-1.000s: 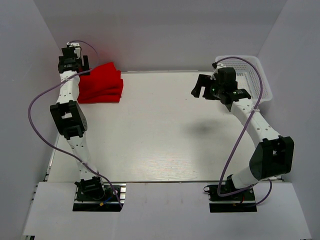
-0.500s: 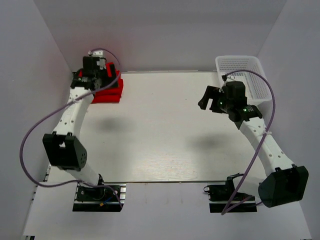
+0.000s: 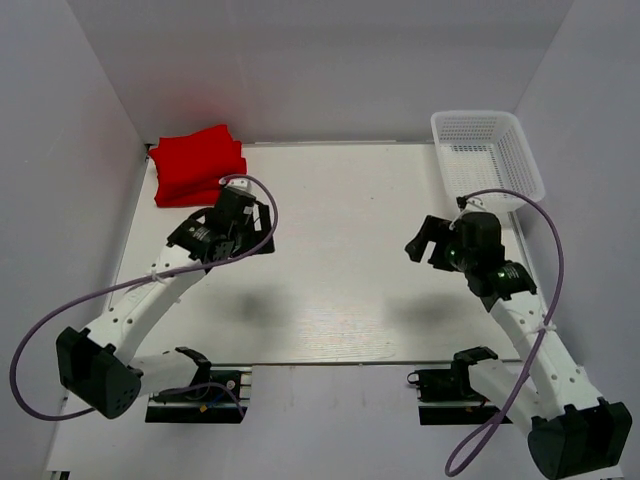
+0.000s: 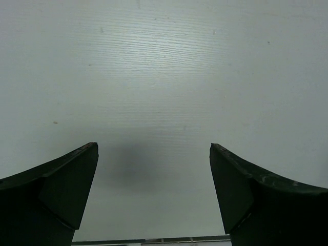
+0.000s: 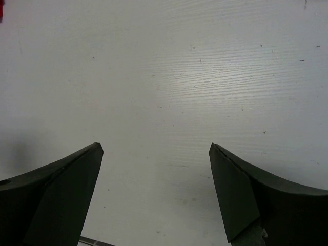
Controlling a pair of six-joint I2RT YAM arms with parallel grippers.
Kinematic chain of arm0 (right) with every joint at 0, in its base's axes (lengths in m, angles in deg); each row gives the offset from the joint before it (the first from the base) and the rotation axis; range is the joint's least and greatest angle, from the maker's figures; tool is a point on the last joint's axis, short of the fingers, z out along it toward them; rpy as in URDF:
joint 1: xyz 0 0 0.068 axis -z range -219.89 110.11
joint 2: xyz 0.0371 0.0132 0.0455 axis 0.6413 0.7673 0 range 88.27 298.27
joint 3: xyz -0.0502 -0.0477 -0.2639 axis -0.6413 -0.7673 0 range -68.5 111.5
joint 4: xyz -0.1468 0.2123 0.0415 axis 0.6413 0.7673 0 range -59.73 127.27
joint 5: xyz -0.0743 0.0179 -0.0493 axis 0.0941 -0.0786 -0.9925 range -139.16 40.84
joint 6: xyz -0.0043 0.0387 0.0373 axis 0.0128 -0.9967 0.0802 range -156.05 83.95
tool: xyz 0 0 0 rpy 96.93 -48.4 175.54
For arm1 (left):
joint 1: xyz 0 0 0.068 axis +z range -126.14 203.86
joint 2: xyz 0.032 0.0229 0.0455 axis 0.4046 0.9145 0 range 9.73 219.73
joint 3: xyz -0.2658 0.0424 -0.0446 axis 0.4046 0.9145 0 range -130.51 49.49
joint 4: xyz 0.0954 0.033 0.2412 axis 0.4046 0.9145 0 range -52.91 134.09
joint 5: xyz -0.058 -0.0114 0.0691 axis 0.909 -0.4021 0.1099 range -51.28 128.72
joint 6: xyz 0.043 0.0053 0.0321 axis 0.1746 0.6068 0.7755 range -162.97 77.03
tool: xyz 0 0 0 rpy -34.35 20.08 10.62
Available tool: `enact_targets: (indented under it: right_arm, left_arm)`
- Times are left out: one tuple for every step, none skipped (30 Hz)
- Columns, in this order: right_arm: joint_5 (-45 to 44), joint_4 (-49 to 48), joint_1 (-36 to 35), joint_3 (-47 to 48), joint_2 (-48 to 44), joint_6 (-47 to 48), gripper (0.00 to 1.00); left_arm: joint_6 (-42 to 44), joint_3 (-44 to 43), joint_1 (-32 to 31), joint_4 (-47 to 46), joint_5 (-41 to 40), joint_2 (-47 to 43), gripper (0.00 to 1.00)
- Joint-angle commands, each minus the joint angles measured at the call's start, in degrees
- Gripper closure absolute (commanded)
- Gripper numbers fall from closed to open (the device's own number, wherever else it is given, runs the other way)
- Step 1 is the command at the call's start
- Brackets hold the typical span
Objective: Fold and stack the t-shirts
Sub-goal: Put the neatly folded tshirt into the corner of the board with the left arm
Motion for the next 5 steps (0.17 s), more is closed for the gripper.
enact_targets:
  right_arm:
    - [-0.7,-1.8,0.2,-0.8,-2.1,-1.0,0.10]
    - [-0.8,-1.4,0.2,-0.7,-2.6,-0.7,0.10]
    - [-0.4,-1.4,0.1,-0.7,-2.6,-0.6,0.10]
    - [-0.3,-1.5,0.1,-0.7,-2.7,-0.5,0.10]
    - [-0.6,-1.3,0.3,-0.5,-2.8,-0.4,0.10]
  left_arm:
    - [-3.0,-2.4,-1.2,3.9,-7.3,-2.0,0.00]
    - [-3.0,-3.1,-1.7,4.0,-7.9,-1.4,0.00]
    - [-3.0,-3.1,-1.7,4.0,-7.9,-1.4,0.00]
    - [-3.0,-3.1,-2.4,4.0,-7.9,-1.4,0.00]
    - [-3.0,-3.1,-2.4,3.3,-7.3,-1.4,0.00]
